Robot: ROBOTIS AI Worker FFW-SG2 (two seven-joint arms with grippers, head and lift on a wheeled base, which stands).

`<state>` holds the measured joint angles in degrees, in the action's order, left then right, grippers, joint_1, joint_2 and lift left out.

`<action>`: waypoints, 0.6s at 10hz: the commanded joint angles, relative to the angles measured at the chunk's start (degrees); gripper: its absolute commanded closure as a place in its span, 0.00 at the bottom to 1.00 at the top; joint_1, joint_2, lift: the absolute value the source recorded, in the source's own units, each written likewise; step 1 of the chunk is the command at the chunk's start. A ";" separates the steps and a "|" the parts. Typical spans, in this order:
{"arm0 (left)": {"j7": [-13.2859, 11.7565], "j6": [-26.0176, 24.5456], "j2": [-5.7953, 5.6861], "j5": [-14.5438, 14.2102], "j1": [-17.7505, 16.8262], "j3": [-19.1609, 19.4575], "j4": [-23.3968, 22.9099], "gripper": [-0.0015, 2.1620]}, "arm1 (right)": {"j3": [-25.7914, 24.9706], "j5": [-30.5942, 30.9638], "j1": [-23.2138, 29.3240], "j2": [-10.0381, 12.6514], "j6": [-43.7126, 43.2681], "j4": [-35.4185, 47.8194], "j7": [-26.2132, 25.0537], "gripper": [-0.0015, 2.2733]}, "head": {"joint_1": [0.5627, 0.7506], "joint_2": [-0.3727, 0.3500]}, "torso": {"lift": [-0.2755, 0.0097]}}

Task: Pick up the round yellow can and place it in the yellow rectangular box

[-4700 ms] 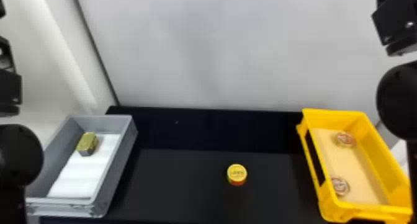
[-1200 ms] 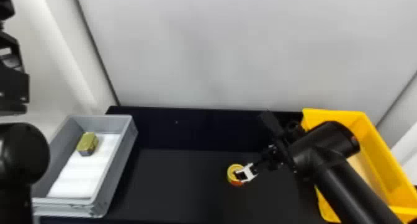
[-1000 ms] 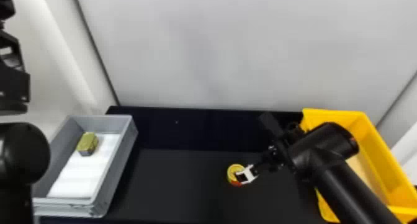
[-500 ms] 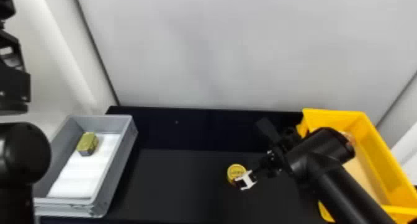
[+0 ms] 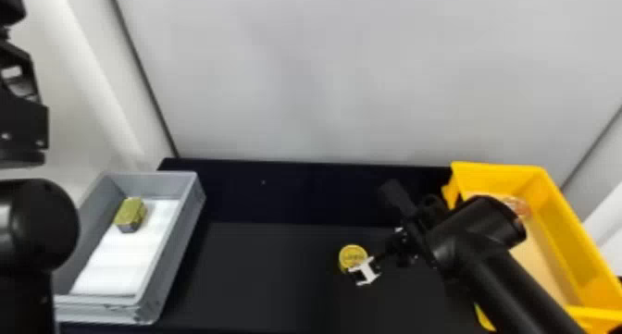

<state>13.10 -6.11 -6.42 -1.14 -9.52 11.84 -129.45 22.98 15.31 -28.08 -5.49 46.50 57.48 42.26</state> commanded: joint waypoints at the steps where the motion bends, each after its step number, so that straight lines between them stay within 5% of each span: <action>1: 0.00 0.22 0.00 0.00 0.03 -0.06 0.07 0.04 | -0.12 -0.54 -0.48 0.13 -1.12 -1.85 -0.49 0.02 | 0.70 0.59 | 0.96; 6: 0.00 0.48 -0.09 0.00 -0.06 -0.15 0.16 0.04 | 0.06 -1.95 -1.27 1.36 -3.94 -5.10 -2.69 0.01 | 0.70 0.59 | 0.96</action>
<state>13.10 -5.78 -6.51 -1.14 -9.58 11.69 -129.32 23.03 13.63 -29.25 -4.46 43.18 52.97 39.86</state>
